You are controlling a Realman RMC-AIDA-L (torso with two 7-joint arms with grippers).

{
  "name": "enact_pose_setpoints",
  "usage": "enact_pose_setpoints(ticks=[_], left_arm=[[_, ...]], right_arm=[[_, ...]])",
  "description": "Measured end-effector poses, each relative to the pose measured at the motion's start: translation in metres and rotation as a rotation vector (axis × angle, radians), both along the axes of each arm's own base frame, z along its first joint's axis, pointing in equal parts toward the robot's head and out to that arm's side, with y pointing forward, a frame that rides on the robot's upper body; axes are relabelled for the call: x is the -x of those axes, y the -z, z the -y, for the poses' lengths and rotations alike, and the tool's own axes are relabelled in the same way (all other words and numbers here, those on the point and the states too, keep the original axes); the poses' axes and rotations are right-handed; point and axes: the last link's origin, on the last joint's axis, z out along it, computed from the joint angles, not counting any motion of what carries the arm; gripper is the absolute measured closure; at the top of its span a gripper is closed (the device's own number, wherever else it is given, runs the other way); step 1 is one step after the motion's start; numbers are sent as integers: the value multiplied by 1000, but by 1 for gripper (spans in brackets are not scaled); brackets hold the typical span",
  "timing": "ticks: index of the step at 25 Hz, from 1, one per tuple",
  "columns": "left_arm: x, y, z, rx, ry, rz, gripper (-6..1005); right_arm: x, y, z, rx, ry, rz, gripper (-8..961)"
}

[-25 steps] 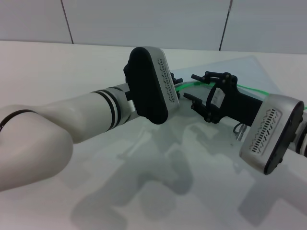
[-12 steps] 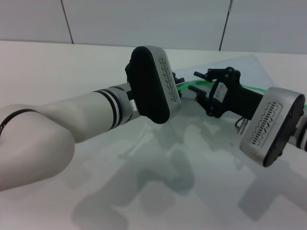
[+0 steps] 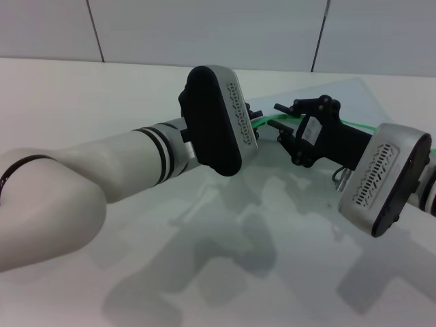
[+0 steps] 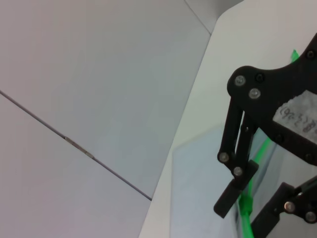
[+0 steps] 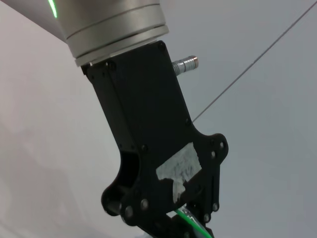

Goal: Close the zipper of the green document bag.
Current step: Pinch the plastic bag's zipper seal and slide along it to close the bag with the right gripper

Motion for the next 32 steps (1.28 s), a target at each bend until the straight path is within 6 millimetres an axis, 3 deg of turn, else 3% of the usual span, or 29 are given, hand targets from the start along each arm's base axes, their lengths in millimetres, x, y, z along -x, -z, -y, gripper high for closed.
enact_pose_setpoints(ticks=[15, 20, 32], left_arm=[[1, 1, 0, 1, -3, -4, 944], [1, 1, -1, 1, -2, -4, 944], [2, -1, 0, -4, -4, 1, 945]], right_arm=[[2, 2, 0, 13, 11, -14, 815], [2, 2, -1, 13, 11, -11, 890], [-7, -2, -6, -25, 59, 9, 852]])
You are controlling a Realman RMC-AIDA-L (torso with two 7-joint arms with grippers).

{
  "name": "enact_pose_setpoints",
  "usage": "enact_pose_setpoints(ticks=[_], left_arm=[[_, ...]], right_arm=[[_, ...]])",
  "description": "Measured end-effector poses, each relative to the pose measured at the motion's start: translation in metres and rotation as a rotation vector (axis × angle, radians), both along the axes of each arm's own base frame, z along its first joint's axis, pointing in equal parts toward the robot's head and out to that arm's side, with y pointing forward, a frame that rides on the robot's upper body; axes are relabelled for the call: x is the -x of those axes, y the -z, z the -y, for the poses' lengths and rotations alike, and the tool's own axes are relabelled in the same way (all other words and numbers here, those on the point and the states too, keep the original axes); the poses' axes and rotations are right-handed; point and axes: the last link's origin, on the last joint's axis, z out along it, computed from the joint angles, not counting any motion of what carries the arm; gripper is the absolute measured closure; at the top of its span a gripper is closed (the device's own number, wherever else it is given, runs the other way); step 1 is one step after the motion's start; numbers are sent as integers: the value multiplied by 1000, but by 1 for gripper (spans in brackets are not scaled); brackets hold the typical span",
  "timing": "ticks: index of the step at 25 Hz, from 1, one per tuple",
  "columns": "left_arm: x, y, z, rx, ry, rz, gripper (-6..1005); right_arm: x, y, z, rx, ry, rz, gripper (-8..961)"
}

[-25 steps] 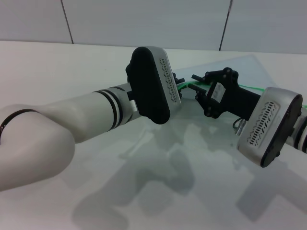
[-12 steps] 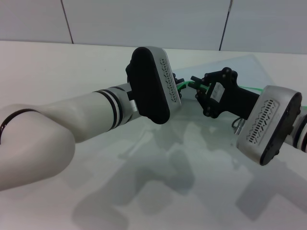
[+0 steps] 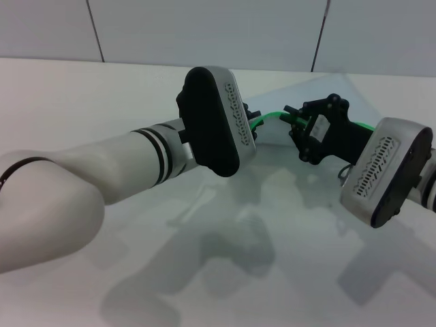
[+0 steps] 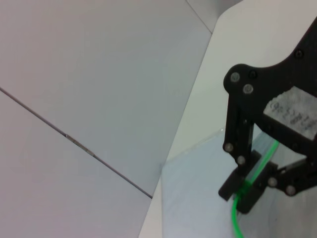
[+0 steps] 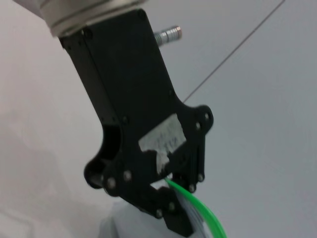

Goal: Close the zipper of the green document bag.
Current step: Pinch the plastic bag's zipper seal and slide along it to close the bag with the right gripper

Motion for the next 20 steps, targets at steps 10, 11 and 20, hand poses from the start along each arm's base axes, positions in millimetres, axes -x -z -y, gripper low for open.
enact_pose_setpoints(ticks=[10, 11, 20], left_arm=[[2, -10, 9, -24, -5, 30, 945], [3, -12, 10, -28, -7, 34, 945], [12, -30, 23, -76, -38, 76, 945]], right_arm=[[-23, -17, -8, -60, 87, -15, 820], [-26, -19, -9, -66, 97, -14, 816], [-57, -39, -17, -132, 201, -14, 788]])
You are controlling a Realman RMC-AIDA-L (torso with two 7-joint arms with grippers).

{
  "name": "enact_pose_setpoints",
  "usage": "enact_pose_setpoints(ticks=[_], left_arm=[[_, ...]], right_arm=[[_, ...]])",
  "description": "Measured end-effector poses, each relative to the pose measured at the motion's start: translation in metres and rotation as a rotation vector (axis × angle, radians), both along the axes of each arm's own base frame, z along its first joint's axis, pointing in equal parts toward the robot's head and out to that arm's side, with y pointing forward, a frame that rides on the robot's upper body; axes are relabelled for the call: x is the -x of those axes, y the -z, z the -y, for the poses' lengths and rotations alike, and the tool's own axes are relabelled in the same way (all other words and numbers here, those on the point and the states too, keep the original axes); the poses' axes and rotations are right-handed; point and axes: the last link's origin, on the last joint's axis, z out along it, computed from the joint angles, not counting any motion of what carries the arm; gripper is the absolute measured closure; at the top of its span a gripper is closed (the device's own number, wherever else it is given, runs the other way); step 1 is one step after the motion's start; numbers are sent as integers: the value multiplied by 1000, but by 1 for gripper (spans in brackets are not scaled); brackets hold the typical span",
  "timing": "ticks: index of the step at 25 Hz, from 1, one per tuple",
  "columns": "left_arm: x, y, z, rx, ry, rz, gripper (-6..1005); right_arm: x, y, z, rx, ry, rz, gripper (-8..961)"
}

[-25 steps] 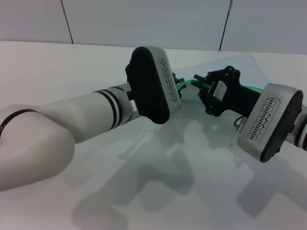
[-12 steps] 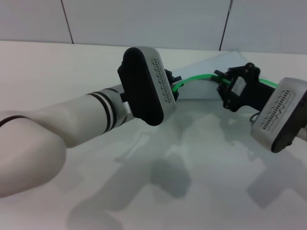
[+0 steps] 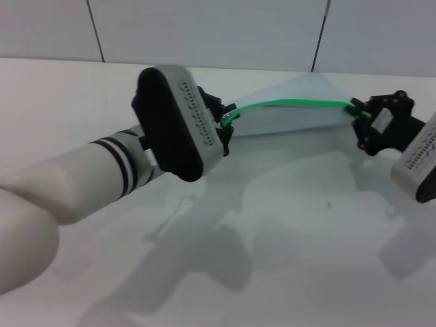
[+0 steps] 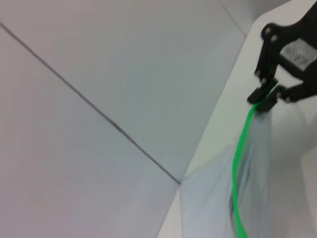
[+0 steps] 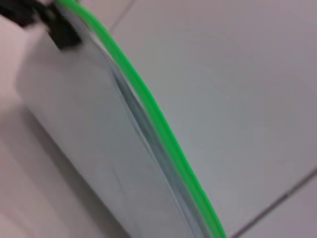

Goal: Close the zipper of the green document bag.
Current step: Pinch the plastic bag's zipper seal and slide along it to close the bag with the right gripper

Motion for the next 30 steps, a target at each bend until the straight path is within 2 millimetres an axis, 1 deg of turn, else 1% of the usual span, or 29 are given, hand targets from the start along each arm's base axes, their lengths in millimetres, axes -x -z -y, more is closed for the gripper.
enact_pose_setpoints(ticks=[8, 12, 17, 22, 24, 28, 30], left_arm=[[14, -18, 7, -63, -31, 8, 945], [14, -19, 8, -68, -35, 10, 945], [14, -19, 7, -69, -34, 12, 945], [14, -24, 4, -86, -47, 36, 945], [13, -25, 2, -99, -49, 51, 945], [13, -30, 0, -157, -55, 124, 945], [14, -33, -2, -184, -63, 163, 893]], right_arm=[[-26, -22, -4, -83, 71, 8, 762], [-29, -25, -3, -90, 76, 5, 749], [-27, -24, -5, -95, 73, 19, 733], [-31, -30, -6, -127, 96, 4, 717], [-31, -34, -7, -146, 112, -29, 711], [-26, -44, -5, -196, 120, -208, 698], [-23, -51, 2, -225, 94, -306, 619]])
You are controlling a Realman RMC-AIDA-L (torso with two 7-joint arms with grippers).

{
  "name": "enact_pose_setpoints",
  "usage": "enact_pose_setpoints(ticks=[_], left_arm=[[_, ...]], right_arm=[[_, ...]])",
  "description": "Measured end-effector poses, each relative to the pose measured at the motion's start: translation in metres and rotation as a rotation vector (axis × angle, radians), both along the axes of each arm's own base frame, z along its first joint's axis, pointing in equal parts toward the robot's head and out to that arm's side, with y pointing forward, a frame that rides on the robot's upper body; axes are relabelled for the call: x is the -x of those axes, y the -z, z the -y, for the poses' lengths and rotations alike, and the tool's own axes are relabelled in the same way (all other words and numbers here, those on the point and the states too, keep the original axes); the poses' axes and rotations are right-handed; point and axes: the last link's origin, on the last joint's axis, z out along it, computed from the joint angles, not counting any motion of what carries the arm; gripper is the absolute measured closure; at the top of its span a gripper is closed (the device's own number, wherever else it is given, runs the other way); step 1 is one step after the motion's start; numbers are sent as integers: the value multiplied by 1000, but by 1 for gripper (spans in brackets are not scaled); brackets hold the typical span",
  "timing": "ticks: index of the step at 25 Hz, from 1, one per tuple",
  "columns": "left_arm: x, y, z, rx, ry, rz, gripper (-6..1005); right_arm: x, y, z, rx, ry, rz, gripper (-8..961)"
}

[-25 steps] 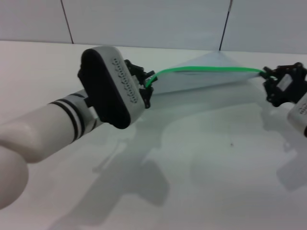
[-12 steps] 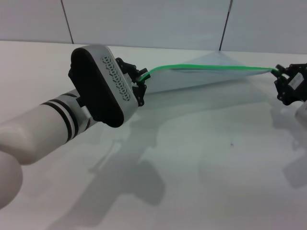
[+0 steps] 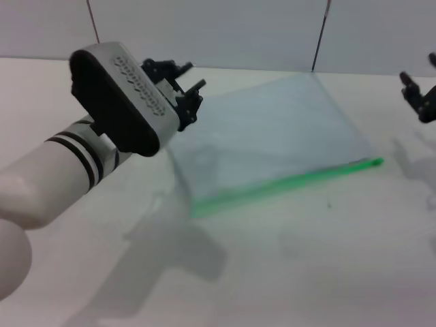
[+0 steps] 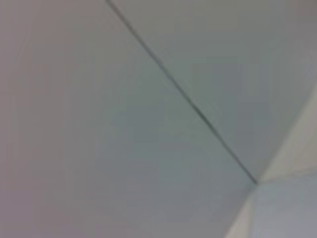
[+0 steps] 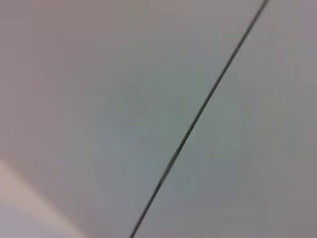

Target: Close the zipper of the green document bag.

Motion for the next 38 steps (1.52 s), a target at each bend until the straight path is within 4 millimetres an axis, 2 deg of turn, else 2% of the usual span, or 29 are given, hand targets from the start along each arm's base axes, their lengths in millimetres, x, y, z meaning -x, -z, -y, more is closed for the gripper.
enact_pose_setpoints(ticks=[4, 9, 12, 17, 20, 25, 38], left_arm=[[-1, -8, -3, -58, -5, 93, 790], [2, -17, -8, -154, -22, 298, 585], [8, -18, -13, -178, -42, 379, 352], [17, -17, -13, -228, -28, 512, 247], [25, -18, -10, -282, 16, 536, 248], [33, -16, -9, -311, 38, 520, 250], [36, -11, -16, -304, 24, 507, 258]], right_arm=[[9, -7, 7, -56, -30, -124, 460], [26, 6, 9, -40, -53, -255, 417], [33, 7, 16, -55, -104, -334, 417], [32, 13, 25, -135, -132, -369, 418], [34, 23, 26, -151, -109, -377, 419], [38, 28, 29, -176, -124, -413, 419], [38, 29, 26, -179, -121, -434, 421]])
